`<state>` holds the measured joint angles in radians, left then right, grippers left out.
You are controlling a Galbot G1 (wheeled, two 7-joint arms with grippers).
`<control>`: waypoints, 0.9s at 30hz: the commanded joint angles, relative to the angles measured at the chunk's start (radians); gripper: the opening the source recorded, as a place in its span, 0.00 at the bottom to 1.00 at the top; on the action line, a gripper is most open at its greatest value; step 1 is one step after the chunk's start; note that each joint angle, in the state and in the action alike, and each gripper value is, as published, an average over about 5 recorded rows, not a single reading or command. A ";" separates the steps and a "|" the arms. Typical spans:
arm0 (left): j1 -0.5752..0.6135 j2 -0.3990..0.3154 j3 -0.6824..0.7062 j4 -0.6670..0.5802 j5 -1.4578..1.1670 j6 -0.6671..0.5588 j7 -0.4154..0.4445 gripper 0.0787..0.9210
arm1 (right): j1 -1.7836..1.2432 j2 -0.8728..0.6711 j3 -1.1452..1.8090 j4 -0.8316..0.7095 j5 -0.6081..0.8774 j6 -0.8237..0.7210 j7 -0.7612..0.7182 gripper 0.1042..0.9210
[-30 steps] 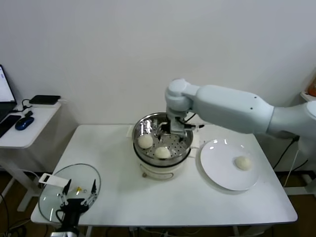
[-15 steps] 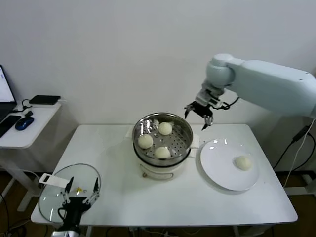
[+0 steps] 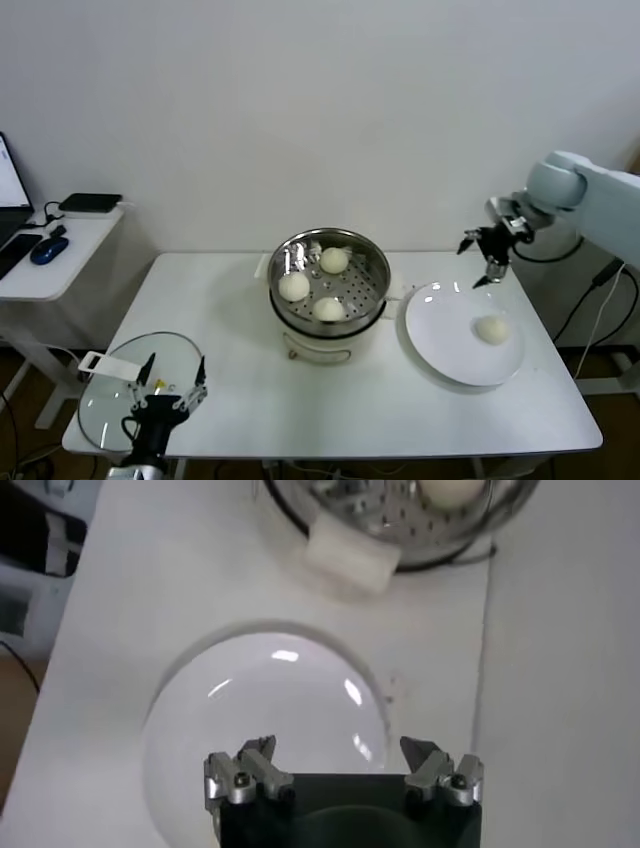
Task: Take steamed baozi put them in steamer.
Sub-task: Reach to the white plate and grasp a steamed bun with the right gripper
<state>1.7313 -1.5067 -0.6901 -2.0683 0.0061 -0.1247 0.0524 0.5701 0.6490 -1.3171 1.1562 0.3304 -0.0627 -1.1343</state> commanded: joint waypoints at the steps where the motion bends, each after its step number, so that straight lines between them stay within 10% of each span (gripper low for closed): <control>1: 0.004 -0.001 -0.002 0.002 0.002 -0.002 0.001 0.88 | -0.346 -0.128 0.245 -0.059 -0.067 -0.119 0.032 0.88; 27: 0.010 -0.006 -0.018 0.015 0.001 0.001 0.000 0.88 | -0.539 0.137 0.520 -0.432 -0.448 0.101 -0.006 0.88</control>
<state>1.7422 -1.5149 -0.7060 -2.0552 0.0080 -0.1272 0.0524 0.0931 0.6948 -0.8853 0.8604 -0.0222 -0.0039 -1.1369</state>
